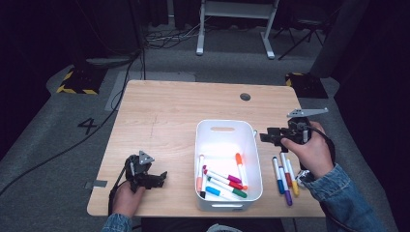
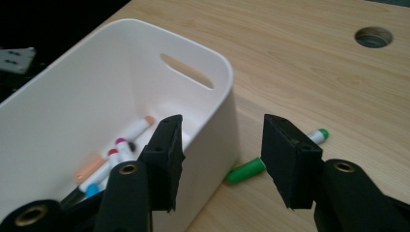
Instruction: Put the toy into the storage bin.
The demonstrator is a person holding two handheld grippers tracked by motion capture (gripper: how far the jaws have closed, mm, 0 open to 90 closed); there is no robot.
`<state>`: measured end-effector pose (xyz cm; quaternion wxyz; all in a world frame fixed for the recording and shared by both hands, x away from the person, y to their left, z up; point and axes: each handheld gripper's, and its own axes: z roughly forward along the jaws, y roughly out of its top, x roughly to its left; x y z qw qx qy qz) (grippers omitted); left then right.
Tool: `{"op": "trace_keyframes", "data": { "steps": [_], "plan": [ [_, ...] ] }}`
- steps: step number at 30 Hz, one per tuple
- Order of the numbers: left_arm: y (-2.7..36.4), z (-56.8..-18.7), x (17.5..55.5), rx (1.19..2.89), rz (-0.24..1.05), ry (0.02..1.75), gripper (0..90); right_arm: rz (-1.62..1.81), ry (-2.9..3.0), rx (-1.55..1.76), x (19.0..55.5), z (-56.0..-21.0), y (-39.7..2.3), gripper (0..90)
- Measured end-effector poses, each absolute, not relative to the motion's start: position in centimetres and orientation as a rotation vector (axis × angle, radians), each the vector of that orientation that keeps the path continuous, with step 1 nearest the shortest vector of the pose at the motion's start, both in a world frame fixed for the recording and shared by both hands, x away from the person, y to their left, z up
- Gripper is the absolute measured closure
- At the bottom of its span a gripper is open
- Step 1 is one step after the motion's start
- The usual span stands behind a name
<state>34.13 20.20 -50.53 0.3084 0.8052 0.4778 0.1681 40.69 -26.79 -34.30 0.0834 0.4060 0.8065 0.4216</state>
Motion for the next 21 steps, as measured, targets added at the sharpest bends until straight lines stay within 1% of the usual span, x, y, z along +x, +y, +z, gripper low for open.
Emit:
{"op": "trace_keyframes", "data": {
  "steps": [5, 12, 21],
  "plan": [
    [20.2, -50.5, 34.1, 2.131, 0.444, 1.262, 0.0, 1.204, 2.375, 1.265, 42.8, -36.2, -27.1, 48.2],
    [20.2, -50.5, 34.1, 2.130, 0.445, 1.262, 0.0, 1.157, 2.375, 1.306, 45.3, -39.5, -26.5, 46.7],
    [20.2, -50.5, 34.1, 2.126, 0.441, 1.265, 0.0, 1.093, 2.370, 1.342, 47.1, -43.1, -25.2, 45.7]
  ]
}}
